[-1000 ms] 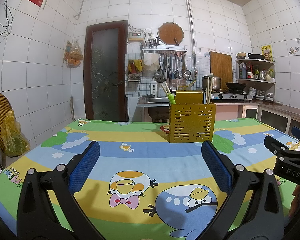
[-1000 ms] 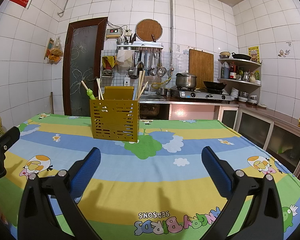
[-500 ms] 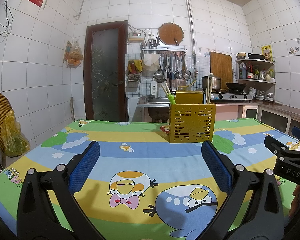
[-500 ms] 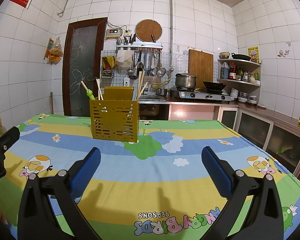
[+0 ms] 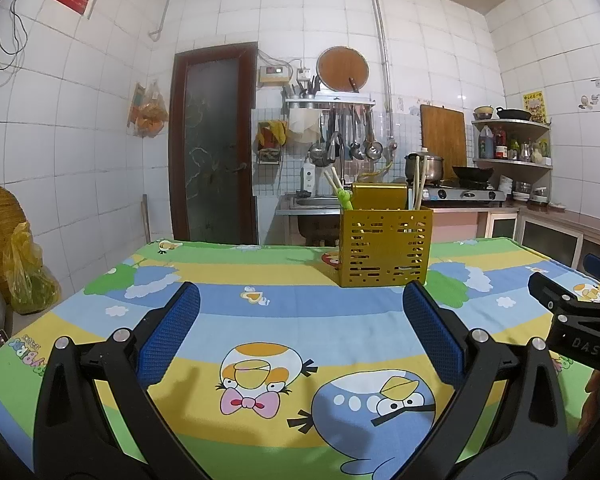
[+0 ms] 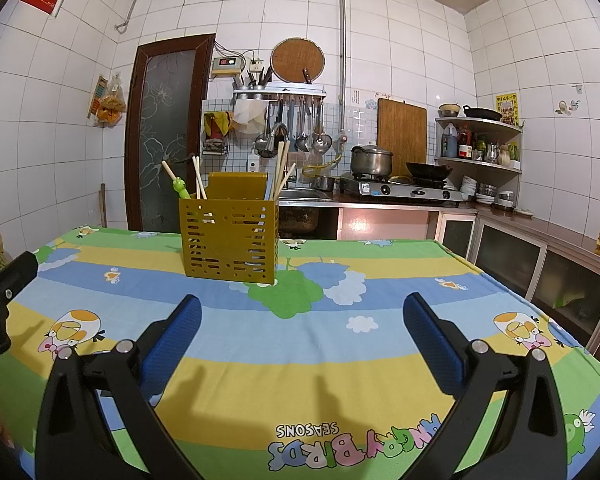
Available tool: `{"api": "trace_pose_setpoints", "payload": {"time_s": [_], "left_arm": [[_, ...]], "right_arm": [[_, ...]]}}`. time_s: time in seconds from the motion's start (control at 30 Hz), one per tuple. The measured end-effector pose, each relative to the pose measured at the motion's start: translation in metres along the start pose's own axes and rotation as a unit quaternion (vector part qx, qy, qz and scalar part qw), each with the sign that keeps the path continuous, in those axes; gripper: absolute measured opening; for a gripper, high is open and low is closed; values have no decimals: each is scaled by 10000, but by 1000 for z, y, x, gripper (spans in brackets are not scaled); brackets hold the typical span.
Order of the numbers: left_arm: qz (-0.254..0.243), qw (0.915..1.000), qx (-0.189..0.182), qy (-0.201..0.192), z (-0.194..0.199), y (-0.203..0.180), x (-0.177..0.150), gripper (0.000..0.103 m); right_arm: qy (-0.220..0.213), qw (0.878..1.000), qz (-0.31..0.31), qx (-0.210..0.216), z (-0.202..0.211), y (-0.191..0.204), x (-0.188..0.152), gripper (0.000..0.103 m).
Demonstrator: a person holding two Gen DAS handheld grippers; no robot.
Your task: Organize utensils
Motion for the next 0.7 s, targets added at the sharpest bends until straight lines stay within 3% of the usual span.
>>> {"api": "trace_pose_setpoints", "payload": {"time_s": [0.7], "left_arm": [[-20, 10000, -16, -82, 2, -4, -1, 98]], "right_arm": [[2, 10000, 4, 0, 0, 0, 0, 99]]}}
Point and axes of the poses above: each gripper's, at about its wrist camera, not at the fingertips, and z roughly against the way its jaws point, y to its left, x to its top, the point moved 4 cm from there along -z, roughly the way its jaws point, and after that the axes turned 5 degrees about y, right-handed, at the moved point
